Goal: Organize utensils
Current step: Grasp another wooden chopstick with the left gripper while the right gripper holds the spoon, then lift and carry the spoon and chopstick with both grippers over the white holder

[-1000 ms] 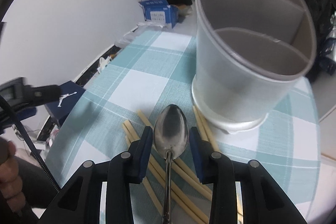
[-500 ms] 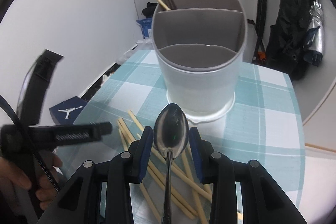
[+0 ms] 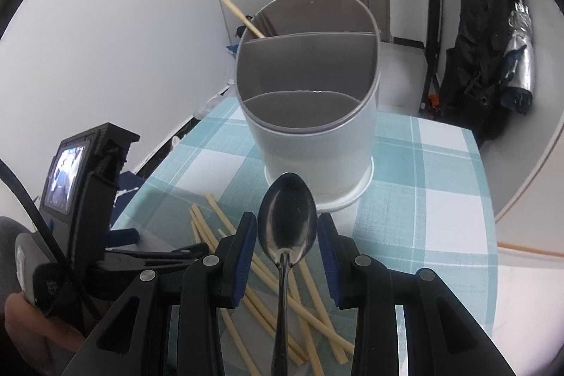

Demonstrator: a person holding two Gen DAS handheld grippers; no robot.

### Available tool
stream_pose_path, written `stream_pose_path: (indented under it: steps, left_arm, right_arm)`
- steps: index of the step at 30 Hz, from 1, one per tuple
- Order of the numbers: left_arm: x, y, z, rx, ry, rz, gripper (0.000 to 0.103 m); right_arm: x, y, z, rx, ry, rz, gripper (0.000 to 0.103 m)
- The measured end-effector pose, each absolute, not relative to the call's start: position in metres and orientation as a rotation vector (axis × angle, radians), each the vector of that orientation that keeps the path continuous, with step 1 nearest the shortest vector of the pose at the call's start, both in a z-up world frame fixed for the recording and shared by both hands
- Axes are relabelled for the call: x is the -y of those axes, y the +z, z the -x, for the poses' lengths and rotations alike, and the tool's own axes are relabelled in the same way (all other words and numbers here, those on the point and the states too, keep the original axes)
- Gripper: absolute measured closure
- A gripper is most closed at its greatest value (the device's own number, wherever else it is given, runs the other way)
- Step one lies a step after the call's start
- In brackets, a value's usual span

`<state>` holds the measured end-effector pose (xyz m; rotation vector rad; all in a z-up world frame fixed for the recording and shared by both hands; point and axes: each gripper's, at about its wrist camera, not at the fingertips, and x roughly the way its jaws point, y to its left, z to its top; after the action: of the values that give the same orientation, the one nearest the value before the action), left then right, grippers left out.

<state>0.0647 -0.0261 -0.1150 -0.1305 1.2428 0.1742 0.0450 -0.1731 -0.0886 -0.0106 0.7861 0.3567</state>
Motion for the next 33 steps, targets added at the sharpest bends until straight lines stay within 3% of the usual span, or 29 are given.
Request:
stream_pose_path:
  steps: [6, 9, 12, 15, 17, 19, 23, 33]
  left_arm:
    - [0.033, -0.113, -0.065, -1.243, 0.193, 0.137, 0.021]
    - [0.037, -0.111, -0.065, -1.234, 0.201, 0.145, 0.033]
    - [0.040, -0.110, -0.067, -1.225, 0.205, 0.152, 0.047]
    - [0.044, -0.108, -0.068, -1.212, 0.203, 0.158, 0.066]
    - [0.046, -0.107, -0.069, -1.202, 0.201, 0.165, 0.085]
    - [0.048, -0.107, -0.071, -1.201, 0.190, 0.175, 0.095]
    - [0.043, -0.107, -0.073, -1.195, 0.191, 0.217, 0.101]
    - [0.024, -0.097, -0.074, -1.145, 0.126, 0.350, 0.102]
  right_arm:
    - [0.178, -0.086, -0.043, -0.778, 0.353, 0.006, 0.069]
    - [0.180, -0.086, -0.043, -0.778, 0.351, -0.003, 0.069]
    - [0.182, -0.086, -0.043, -0.782, 0.347, -0.012, 0.069]
    - [0.183, -0.086, -0.043, -0.785, 0.340, -0.014, 0.069]
    - [0.183, -0.085, -0.043, -0.786, 0.339, -0.019, 0.069]
    - [0.183, -0.084, -0.043, -0.785, 0.337, -0.020, 0.069]
    - [0.186, -0.081, -0.042, -0.775, 0.333, -0.021, 0.068]
    - [0.193, -0.077, -0.044, -0.770, 0.318, -0.048, 0.069]
